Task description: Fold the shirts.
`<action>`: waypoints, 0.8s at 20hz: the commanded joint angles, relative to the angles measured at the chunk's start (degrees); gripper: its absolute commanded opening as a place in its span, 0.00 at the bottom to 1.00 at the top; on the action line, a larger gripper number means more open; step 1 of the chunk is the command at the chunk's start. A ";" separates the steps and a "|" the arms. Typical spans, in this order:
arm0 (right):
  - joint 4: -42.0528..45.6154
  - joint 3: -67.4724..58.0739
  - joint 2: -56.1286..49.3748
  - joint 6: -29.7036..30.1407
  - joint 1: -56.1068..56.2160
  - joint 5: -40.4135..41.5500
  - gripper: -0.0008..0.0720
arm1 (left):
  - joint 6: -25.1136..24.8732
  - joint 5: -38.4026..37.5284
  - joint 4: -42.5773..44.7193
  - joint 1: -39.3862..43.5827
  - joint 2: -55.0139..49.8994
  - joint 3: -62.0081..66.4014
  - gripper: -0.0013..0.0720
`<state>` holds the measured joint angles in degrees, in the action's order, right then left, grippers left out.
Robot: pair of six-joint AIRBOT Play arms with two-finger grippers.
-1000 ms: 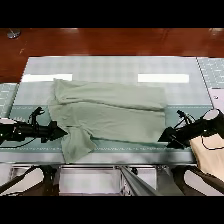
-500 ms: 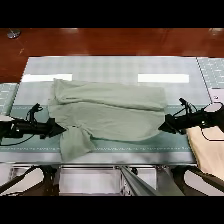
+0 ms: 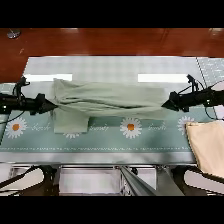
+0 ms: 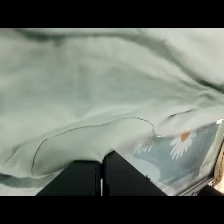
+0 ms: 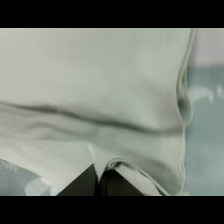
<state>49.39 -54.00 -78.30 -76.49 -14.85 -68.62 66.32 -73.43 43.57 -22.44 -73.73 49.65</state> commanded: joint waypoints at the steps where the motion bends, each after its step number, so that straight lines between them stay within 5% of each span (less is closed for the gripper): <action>1: -1.36 -7.45 -5.29 -1.64 0.07 2.95 0.05 | 3.39 2.62 -0.11 4.07 -6.99 9.73 0.05; 9: -7.91 -15.28 -14.03 -1.68 0.09 6.29 0.05 | 11.39 6.01 -0.11 9.31 -25.66 34.23 0.05; 16: -11.63 -16.76 -19.10 -1.29 0.09 10.43 0.05 | 11.98 5.90 -0.13 9.86 -34.14 41.79 0.05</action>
<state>40.16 -70.15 -95.48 -78.13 -14.79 -60.38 77.84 -67.83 43.48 -12.93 -104.84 88.82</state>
